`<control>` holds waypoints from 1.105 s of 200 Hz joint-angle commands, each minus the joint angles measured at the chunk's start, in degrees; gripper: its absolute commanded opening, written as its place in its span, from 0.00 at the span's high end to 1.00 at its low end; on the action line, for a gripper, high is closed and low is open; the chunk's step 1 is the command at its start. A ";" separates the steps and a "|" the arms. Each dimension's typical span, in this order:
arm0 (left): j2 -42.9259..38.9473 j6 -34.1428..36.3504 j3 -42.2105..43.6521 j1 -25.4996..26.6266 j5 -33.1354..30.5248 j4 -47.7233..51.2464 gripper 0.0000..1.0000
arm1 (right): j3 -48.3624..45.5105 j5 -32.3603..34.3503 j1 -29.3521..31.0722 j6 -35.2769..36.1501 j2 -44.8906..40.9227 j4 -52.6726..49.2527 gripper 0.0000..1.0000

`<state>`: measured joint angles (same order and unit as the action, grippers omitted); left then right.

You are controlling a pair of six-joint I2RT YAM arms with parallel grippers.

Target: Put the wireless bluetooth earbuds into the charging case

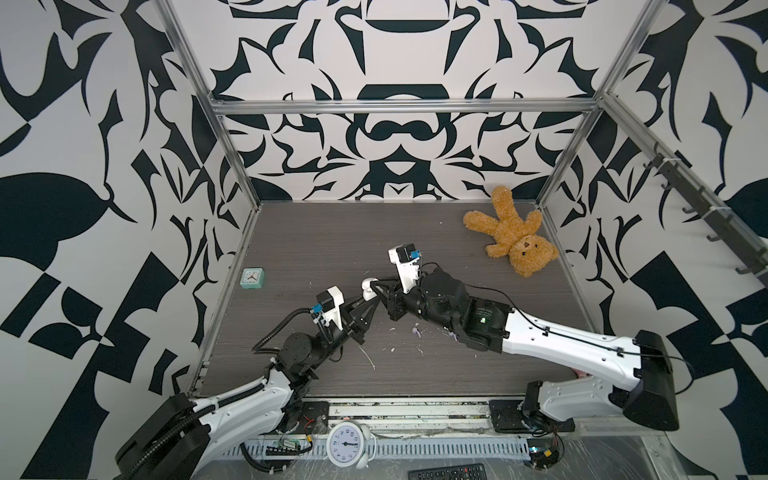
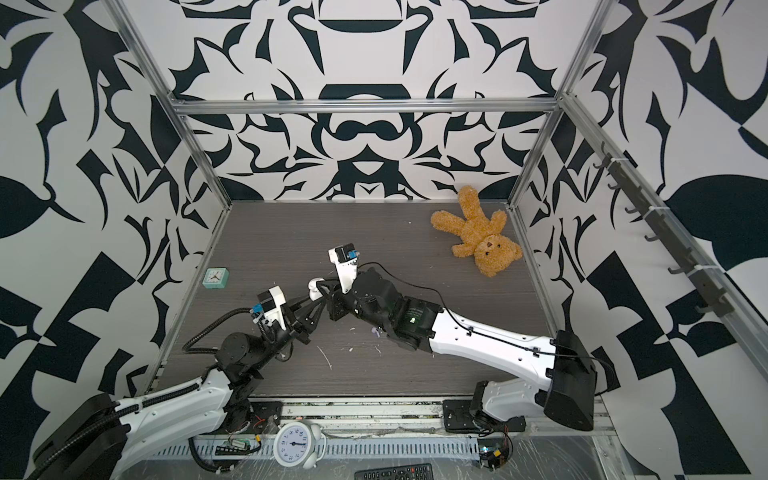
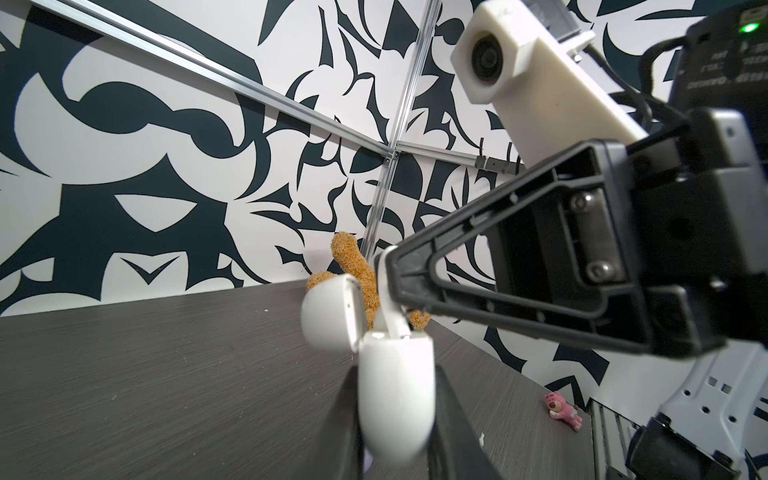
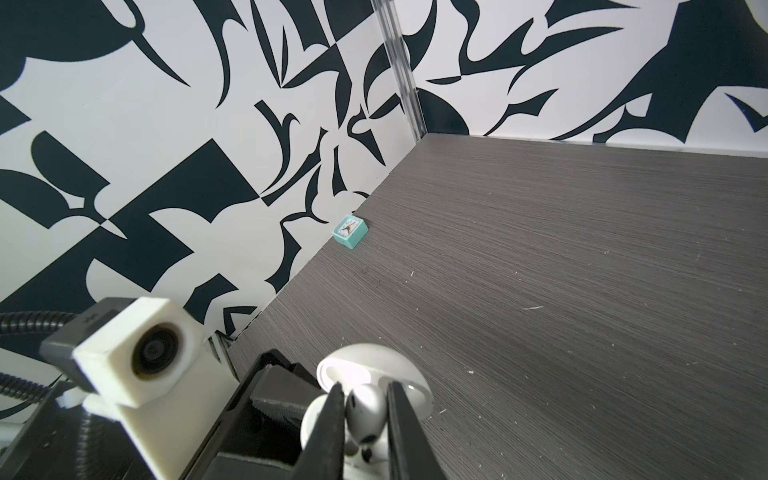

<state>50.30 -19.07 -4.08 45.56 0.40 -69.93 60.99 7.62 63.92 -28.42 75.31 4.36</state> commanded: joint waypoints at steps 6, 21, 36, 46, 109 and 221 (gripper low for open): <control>-1.08 0.33 0.57 -0.03 -0.14 -4.95 1.00 | 0.36 -0.51 0.50 0.21 -0.30 -1.38 0.80; -1.00 0.35 0.56 -0.08 -0.12 -4.95 1.00 | 0.43 -0.50 0.52 0.21 -0.17 -1.37 0.82; -1.00 0.29 0.55 -0.03 -0.23 -4.95 1.00 | 0.40 -0.42 0.59 0.37 -0.25 -1.37 0.82; -0.91 0.41 0.56 -0.03 -0.31 -4.95 1.00 | 0.43 -0.33 0.51 0.56 -0.35 -1.37 0.82; -0.37 0.28 0.62 -0.03 -0.14 -5.13 1.00 | 0.79 1.05 0.54 3.71 -1.31 -2.33 0.85; -0.17 3.12 0.82 -0.03 1.90 -5.34 1.00 | 0.93 -0.32 0.55 6.43 -2.80 -4.18 0.86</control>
<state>50.37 -17.23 -3.73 45.56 1.34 -70.06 60.99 7.27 64.23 -23.16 73.95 2.22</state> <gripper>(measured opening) 0.248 0.151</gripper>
